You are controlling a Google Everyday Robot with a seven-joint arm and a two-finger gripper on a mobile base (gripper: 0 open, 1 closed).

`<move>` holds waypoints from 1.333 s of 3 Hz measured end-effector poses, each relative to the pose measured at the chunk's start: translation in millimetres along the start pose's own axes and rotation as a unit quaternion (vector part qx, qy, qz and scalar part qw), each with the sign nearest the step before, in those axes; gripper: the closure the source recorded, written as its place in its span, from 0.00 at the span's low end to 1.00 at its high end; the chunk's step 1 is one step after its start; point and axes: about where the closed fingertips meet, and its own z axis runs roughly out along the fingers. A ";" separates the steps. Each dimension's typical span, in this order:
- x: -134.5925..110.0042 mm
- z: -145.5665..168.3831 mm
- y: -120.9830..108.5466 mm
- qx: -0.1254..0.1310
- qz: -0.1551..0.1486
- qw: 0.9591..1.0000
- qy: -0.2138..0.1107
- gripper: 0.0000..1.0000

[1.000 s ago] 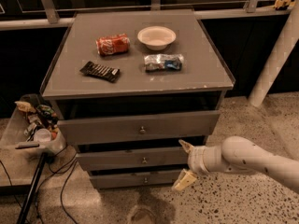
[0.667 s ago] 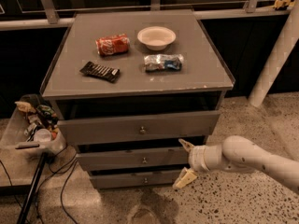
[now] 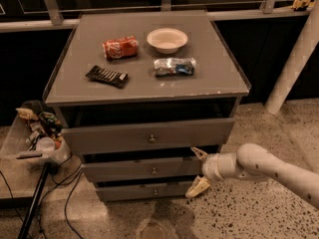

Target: Open middle drawer

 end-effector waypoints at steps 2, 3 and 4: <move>22.8 30.5 -3.7 -0.018 0.001 1.000 -0.003 0.00; 23.4 39.1 -15.4 -0.011 -0.010 1.000 -0.009 0.00; 28.8 49.9 -30.0 -0.003 -0.017 1.000 -0.009 0.00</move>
Offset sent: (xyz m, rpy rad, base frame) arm 0.0121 0.0009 -0.0419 0.0001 0.0371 0.0272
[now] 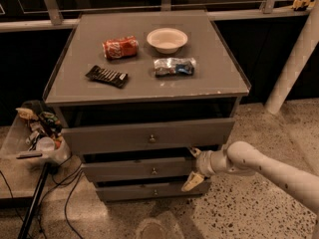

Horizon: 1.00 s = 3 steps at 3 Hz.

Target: Open middle drawer

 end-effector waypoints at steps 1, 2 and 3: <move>28.2 17.7 -12.6 0.008 0.014 1.000 0.014 0.00; 28.2 17.8 -12.6 0.008 0.014 1.000 0.014 0.00; 28.2 17.8 -12.6 0.008 0.014 1.000 0.014 0.19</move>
Offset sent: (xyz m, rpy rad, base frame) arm 0.0277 -0.0191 -0.0423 -0.0367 0.0158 -0.0592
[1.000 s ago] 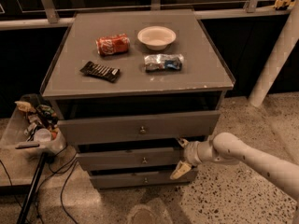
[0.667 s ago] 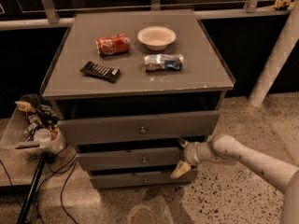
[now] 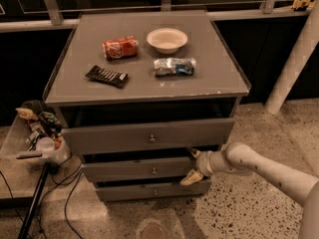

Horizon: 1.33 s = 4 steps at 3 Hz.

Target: Open middle drawer

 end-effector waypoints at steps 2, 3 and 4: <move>-0.1 0.0 0.0 0.000 0.000 1.000 0.000 0.65; -2.5 -2.0 -1.7 0.000 0.000 1.000 0.000 0.88; -4.8 -4.4 -2.4 0.000 0.000 1.000 0.000 1.00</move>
Offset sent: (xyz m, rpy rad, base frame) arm 0.0000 0.0000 0.0000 0.0000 0.0000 0.0000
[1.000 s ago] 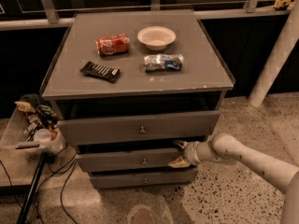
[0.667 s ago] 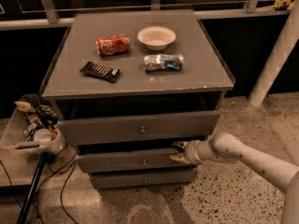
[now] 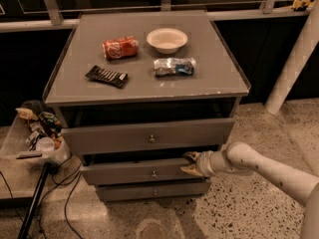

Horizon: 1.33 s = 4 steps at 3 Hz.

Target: Open middle drawer

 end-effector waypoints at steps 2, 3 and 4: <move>2.9 -8.6 11.9 0.004 0.003 1.000 -0.004 1.00; 2.9 -8.5 12.0 0.004 0.003 1.000 -0.004 0.81; 2.9 -8.5 12.0 0.004 0.003 1.000 -0.004 0.58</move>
Offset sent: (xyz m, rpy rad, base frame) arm -0.3264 -0.0988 -0.0350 0.1494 -0.0541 -0.2188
